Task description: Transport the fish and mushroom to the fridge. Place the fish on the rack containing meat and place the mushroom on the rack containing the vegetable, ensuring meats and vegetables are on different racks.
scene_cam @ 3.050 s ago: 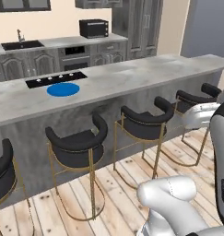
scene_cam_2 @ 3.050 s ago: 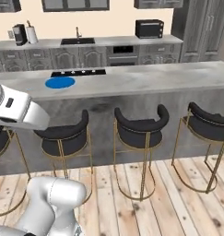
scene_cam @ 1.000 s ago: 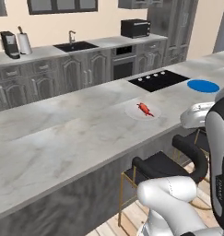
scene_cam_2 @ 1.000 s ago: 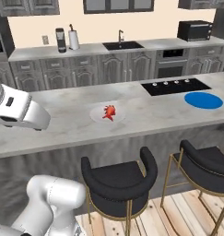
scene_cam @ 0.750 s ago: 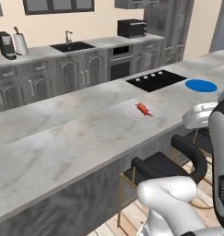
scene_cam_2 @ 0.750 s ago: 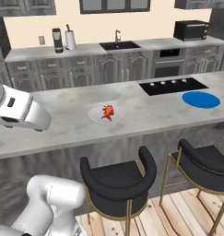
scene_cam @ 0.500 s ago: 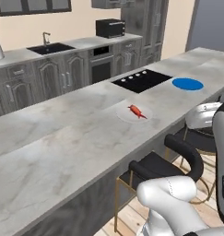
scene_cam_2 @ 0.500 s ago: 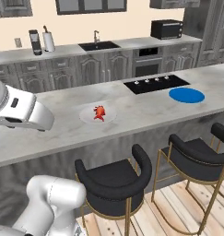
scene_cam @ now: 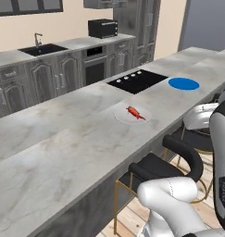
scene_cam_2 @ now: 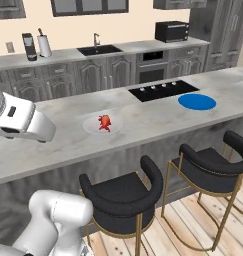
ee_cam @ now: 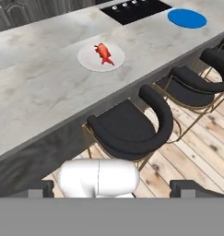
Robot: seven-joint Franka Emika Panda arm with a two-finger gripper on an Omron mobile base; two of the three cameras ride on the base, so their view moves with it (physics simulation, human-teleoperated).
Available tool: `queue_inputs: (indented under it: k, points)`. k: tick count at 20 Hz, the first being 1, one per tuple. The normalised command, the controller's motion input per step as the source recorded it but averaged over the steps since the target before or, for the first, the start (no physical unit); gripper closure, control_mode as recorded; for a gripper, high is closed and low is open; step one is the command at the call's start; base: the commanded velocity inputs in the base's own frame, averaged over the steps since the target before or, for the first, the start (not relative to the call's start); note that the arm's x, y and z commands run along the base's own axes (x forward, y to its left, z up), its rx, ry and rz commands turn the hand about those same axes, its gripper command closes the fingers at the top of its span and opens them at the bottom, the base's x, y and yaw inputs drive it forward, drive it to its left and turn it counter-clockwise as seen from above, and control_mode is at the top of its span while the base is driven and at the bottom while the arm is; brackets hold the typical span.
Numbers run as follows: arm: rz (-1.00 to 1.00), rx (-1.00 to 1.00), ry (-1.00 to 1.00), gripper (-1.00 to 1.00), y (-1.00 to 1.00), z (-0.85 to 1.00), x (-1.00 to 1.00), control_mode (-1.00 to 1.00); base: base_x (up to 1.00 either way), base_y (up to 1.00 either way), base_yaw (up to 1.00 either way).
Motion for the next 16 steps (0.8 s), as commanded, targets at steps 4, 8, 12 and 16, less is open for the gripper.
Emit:
queue_inputs:
  k: [4, 8, 12, 16]
  points:
    - [0.14, 0.00, 0.29, -1.00, 0.46, -0.52, 1.00, -1.00, 0.00, 0.00, 0.00]
    - [0.07, -0.08, 0.18, -1.00, 0.42, -0.46, 1.00, -1.00, 0.00, 0.00, 0.00]
    - [0.03, -0.04, 0.06, -1.00, 0.07, -0.31, 1.00, -1.00, 0.00, 0.00, 0.00]
    - [0.04, 0.00, 0.02, -1.00, -0.12, -0.19, 0.98, -1.00, 0.00, 0.00, 0.00]
